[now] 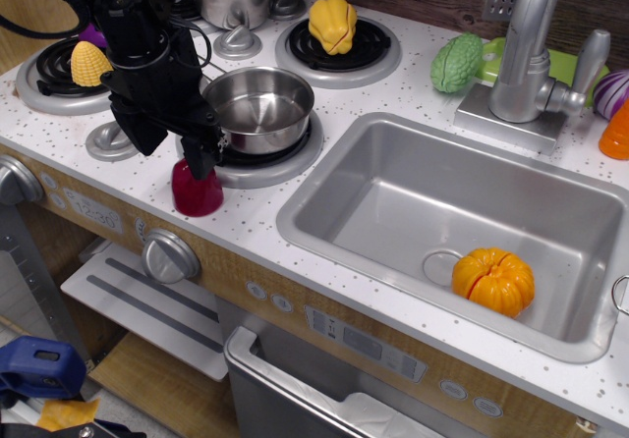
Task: Put sweet potato in pan which is on stove
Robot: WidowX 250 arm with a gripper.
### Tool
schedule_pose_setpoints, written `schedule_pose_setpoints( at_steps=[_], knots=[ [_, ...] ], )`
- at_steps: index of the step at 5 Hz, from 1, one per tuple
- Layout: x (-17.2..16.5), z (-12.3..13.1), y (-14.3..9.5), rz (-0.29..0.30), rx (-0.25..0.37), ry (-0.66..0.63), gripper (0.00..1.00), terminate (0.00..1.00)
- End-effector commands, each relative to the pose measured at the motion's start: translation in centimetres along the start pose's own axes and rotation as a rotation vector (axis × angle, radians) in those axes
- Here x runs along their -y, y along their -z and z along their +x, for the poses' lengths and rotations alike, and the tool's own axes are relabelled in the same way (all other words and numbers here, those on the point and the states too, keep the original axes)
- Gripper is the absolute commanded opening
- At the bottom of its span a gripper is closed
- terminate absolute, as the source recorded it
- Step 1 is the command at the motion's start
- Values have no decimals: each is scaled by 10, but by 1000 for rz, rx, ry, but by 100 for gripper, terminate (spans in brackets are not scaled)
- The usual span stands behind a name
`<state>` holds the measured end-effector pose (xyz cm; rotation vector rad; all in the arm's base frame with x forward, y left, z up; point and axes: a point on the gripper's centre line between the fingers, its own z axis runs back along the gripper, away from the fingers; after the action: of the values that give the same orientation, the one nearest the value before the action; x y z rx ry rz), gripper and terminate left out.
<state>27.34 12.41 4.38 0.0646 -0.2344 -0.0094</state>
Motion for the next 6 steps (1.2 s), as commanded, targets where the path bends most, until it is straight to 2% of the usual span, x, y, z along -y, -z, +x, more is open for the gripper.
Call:
schedule_pose_setpoints(
  at_steps=[1, 5, 6],
  knots=[
    [0, 0, 0, 0, 0, 0, 100, 0],
    [6, 2, 26, -69, 78, 8, 100, 0],
    [2, 3, 32, -90, 89, 8, 0, 0]
  ],
)
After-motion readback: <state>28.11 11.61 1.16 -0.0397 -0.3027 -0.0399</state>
